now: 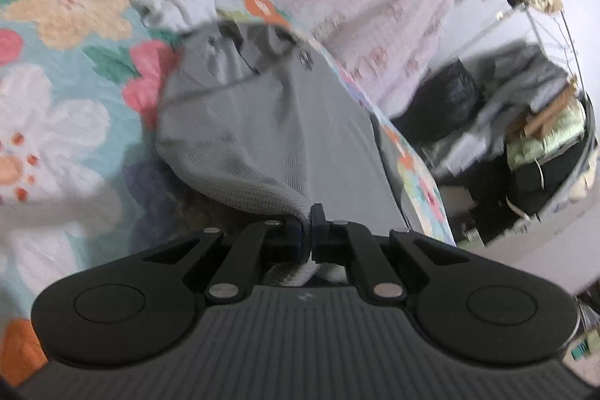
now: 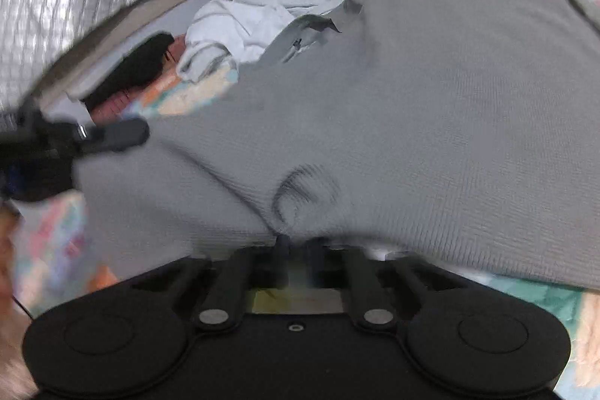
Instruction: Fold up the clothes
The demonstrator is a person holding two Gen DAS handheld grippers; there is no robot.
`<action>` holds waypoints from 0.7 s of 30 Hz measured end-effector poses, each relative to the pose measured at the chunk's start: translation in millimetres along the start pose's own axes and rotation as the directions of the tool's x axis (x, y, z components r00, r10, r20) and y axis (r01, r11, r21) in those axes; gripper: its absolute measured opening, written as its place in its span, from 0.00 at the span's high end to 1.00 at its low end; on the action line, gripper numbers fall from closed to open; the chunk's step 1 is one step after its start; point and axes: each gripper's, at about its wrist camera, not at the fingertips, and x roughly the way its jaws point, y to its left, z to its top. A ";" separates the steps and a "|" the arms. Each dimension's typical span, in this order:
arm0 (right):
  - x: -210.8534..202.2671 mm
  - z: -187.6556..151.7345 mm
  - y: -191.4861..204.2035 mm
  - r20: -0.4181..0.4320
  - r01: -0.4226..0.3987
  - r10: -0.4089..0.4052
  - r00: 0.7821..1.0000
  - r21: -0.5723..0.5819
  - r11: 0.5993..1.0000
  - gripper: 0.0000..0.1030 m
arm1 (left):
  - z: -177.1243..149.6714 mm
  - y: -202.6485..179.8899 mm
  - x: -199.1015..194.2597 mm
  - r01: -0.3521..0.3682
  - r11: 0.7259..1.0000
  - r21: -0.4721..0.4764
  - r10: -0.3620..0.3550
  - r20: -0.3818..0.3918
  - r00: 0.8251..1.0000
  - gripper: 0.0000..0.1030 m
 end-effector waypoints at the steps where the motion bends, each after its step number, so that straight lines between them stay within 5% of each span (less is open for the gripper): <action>1: -7.6 4.1 1.3 0.015 -0.026 0.026 1.000 0.014 1.000 0.89 | 1.2 -0.9 -6.4 -0.003 1.000 -0.007 0.003 0.018 1.000 0.97; 5: -53.7 17.2 -0.1 0.026 -0.202 0.201 0.979 0.046 0.978 0.89 | -4.2 -14.3 -43.1 -0.015 0.999 0.033 0.013 0.046 0.999 0.97; 9: -64.8 11.4 -22.9 0.019 -0.099 0.098 0.995 0.102 0.990 0.90 | -11.5 -6.5 -17.5 -0.129 0.987 0.091 0.138 -0.093 0.986 0.97; 16: -60.7 0.0 -33.3 0.038 0.027 -0.033 0.999 0.134 0.991 0.90 | -33.5 -17.4 -2.6 -0.098 0.987 0.131 0.122 -0.193 0.974 0.87; 19: -52.0 18.4 -33.8 0.055 0.256 -0.263 0.963 0.107 0.961 0.90 | -47.4 -30.1 14.6 -0.073 0.978 0.195 0.120 -0.241 0.963 0.75; 21: -48.3 31.2 -34.2 0.065 0.293 -0.298 0.952 0.075 0.953 0.90 | -53.2 -37.3 26.0 -0.081 0.965 0.248 0.141 -0.237 0.961 0.72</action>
